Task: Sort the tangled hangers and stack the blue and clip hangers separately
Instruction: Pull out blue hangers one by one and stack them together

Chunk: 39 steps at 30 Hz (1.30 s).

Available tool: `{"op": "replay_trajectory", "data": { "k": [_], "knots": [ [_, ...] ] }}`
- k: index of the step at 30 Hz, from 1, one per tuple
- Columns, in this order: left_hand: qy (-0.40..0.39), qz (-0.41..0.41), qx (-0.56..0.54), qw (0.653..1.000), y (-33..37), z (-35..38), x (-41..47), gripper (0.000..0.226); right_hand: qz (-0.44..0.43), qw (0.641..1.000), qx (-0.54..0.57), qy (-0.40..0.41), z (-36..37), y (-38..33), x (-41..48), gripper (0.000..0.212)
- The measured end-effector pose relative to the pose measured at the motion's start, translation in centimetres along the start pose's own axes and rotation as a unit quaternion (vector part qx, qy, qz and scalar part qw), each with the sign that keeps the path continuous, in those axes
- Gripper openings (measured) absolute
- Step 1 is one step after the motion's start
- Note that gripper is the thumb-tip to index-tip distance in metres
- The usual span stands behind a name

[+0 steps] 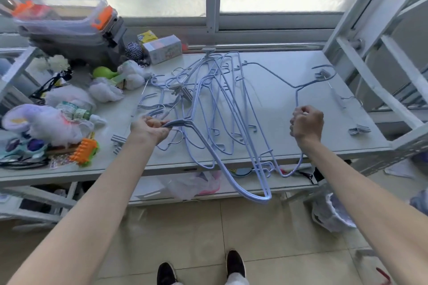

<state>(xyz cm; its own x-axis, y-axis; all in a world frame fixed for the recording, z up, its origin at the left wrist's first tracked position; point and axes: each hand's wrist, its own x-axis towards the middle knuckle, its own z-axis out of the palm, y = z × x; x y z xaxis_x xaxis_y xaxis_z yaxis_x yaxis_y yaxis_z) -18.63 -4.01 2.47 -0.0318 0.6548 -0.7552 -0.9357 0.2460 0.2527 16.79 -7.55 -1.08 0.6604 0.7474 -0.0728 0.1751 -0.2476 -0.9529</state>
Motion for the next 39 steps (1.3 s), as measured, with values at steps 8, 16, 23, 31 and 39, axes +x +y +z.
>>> {"op": "replay_trajectory", "data": {
  "k": [8,16,23,31,39],
  "knots": [
    [-0.015,-0.015,0.029,0.999,3.3,0.1,1.0,0.044,-0.03,0.996,0.081,-0.033,3.8,-5.8,-6.1,0.018],
    [-0.024,-0.019,0.054,0.998,4.3,0.0,1.7,0.042,-0.139,0.988,-0.037,-0.063,8.4,-8.4,-11.0,0.021],
    [-0.072,-0.018,0.031,0.997,3.7,-0.5,1.8,0.047,-0.333,0.886,-0.314,-0.068,10.8,-10.5,-14.8,0.033],
    [-0.093,-0.022,0.017,0.995,3.3,-0.6,2.5,0.039,-0.375,0.753,-0.519,-0.149,13.1,-8.7,-18.1,0.016],
    [-0.093,-0.049,-0.025,0.994,3.3,-0.7,2.6,0.034,-0.345,0.777,-0.501,-0.163,14.0,-5.9,-19.2,0.013]
  ]
}}
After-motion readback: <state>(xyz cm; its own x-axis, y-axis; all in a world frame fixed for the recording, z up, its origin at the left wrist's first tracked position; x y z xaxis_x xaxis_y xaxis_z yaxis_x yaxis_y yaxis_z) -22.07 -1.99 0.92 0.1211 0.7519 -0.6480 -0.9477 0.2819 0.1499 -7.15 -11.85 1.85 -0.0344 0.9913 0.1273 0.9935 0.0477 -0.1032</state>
